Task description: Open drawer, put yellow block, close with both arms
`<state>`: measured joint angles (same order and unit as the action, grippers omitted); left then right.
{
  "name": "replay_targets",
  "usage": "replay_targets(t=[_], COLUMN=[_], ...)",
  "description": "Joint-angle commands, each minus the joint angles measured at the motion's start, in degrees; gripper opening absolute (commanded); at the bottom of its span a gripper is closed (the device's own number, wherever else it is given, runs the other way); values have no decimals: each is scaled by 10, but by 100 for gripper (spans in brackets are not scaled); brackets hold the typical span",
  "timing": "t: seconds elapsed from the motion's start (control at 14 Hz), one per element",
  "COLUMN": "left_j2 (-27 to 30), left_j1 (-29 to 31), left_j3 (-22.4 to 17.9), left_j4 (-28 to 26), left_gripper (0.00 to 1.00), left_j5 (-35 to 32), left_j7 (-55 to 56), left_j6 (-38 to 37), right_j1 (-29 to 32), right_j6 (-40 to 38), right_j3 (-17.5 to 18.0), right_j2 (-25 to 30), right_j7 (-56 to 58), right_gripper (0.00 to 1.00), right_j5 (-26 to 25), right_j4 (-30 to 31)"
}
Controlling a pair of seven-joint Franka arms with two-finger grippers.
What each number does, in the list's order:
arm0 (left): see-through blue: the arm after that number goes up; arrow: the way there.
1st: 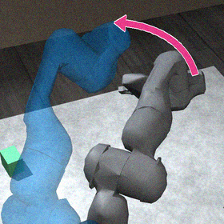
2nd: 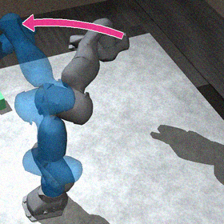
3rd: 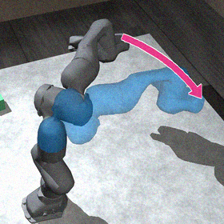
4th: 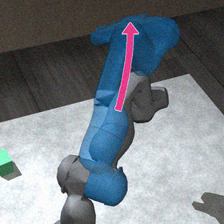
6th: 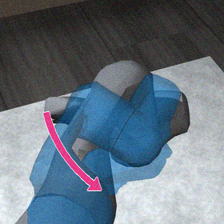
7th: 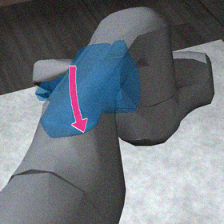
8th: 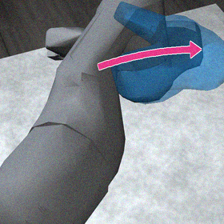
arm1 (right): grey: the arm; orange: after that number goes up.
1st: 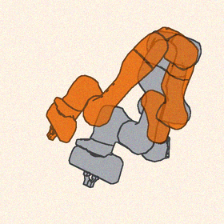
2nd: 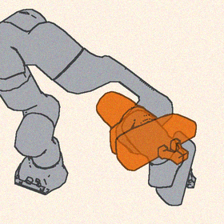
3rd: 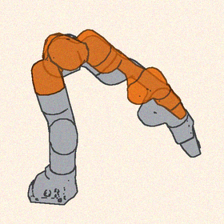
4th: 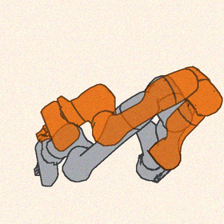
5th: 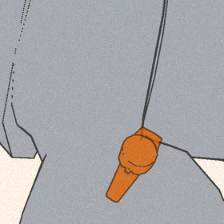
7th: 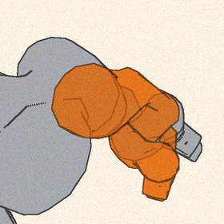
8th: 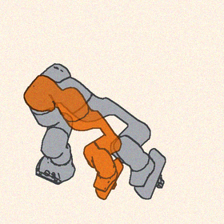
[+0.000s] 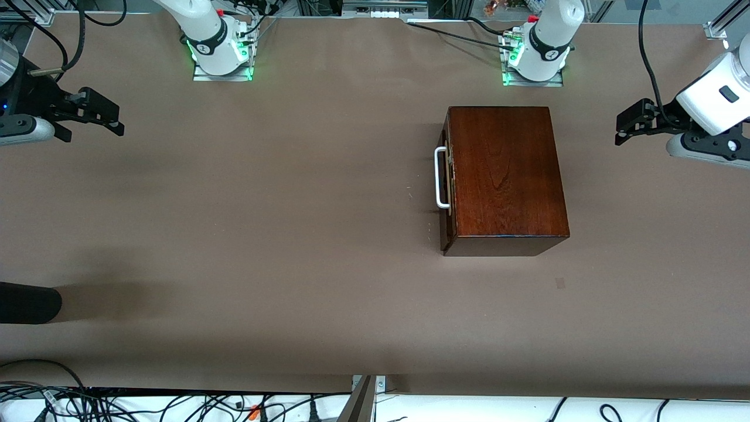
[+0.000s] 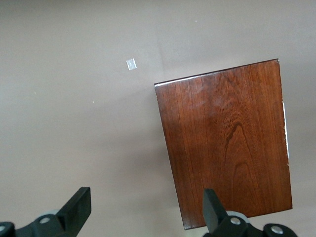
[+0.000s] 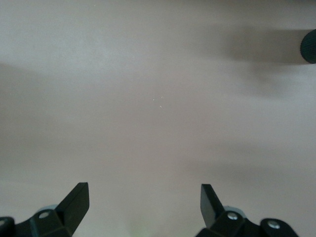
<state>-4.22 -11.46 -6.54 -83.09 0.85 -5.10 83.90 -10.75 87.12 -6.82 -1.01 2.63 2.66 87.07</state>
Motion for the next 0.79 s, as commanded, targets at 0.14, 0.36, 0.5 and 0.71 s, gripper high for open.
replay_targets(t=[0.14, 0.36, 0.5, 0.71], left_j2=[40, 40, 40, 40], left_j1=[-7, -7, -7, -7], left_j3=[0, -1, -1, -3], left_j4=[-52, -49, -47, -45], left_gripper=[100, 100, 100, 100], left_j5=[10, 10, 10, 8], left_j7=[7, 55, 61, 61], left_j6=[28, 18, 13, 13], right_j1=[-1, -1, -1, -1], right_j6=[4, 4, 4, 4], right_j3=[0, 0, 0, 0], right_j2=[10, 10, 10, 10], right_j7=[4, 4, 4, 4], right_gripper=[100, 100, 100, 100], right_j5=[-5, -5, -5, -5], right_j4=[8, 8, 8, 8])
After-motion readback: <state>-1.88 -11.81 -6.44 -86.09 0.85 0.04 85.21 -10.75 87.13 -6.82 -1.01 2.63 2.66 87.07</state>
